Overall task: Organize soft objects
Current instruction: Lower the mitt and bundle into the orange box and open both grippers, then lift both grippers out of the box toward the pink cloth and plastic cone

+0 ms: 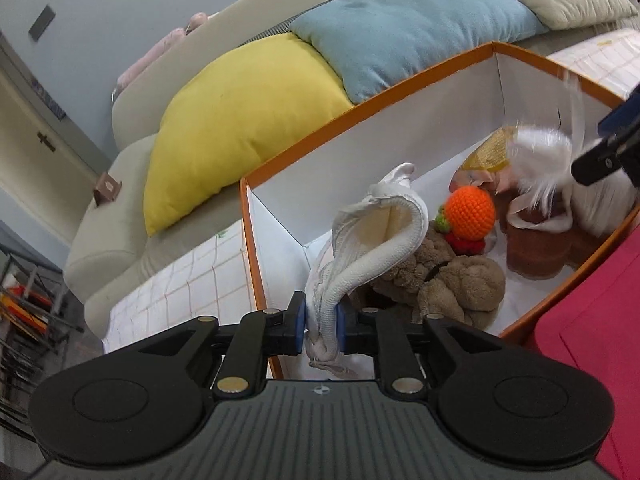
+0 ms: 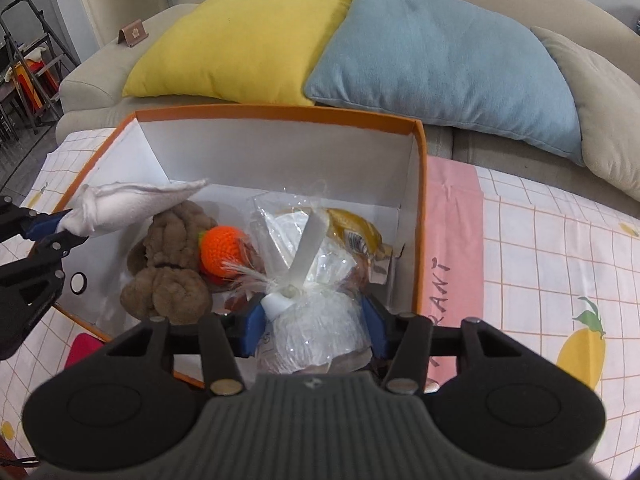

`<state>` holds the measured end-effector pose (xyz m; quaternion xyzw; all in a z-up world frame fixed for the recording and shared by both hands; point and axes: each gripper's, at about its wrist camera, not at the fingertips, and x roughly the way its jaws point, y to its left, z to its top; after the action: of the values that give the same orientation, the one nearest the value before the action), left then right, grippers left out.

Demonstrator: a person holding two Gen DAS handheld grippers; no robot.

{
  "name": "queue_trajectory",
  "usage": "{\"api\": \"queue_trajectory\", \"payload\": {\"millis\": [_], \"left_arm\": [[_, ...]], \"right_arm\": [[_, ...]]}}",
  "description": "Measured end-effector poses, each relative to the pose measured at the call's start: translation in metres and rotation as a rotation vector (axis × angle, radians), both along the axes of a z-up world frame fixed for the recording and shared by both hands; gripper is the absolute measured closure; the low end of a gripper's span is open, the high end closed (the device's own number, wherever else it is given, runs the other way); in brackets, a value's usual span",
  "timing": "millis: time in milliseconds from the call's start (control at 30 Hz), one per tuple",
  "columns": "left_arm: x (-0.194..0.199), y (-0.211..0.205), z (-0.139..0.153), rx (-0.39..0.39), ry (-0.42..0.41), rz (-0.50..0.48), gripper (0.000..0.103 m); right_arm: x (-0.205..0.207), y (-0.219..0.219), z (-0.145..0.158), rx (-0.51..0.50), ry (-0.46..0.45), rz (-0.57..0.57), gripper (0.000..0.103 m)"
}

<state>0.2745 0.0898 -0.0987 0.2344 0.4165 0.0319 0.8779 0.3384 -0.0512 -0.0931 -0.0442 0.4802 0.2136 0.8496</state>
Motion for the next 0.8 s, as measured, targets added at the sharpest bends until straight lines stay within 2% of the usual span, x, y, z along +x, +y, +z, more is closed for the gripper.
{"api": "queue_trajectory", "payload": {"millis": [67, 167, 233, 267, 400, 667, 800], "left_arm": [[-0.001, 0.003, 0.006, -0.043, 0.003, 0.006, 0.076], [-0.008, 0.004, 0.013, -0.073, -0.003, -0.002, 0.06], [-0.014, 0.002, 0.019, -0.105, -0.005, -0.014, 0.044], [-0.018, 0.001, 0.022, -0.12, -0.008, -0.02, 0.043], [-0.035, -0.005, 0.038, -0.183, -0.034, -0.025, 0.039], [-0.1, -0.03, 0.084, -0.384, -0.161, -0.046, 0.037], [-0.132, -0.047, 0.094, -0.493, -0.199, -0.055, 0.037]], "right_arm": [[-0.003, -0.001, 0.004, 0.007, -0.001, 0.008, 0.045], [-0.008, -0.002, 0.01, 0.008, -0.003, 0.018, 0.038], [-0.013, -0.003, 0.015, 0.002, -0.016, 0.022, 0.032], [-0.016, -0.004, 0.018, 0.002, -0.021, 0.025, 0.032], [-0.031, -0.014, 0.032, 0.022, -0.049, 0.026, 0.03], [-0.079, -0.047, 0.067, 0.097, -0.115, 0.003, 0.027], [-0.11, -0.067, 0.074, 0.125, -0.131, -0.025, 0.026]]}}
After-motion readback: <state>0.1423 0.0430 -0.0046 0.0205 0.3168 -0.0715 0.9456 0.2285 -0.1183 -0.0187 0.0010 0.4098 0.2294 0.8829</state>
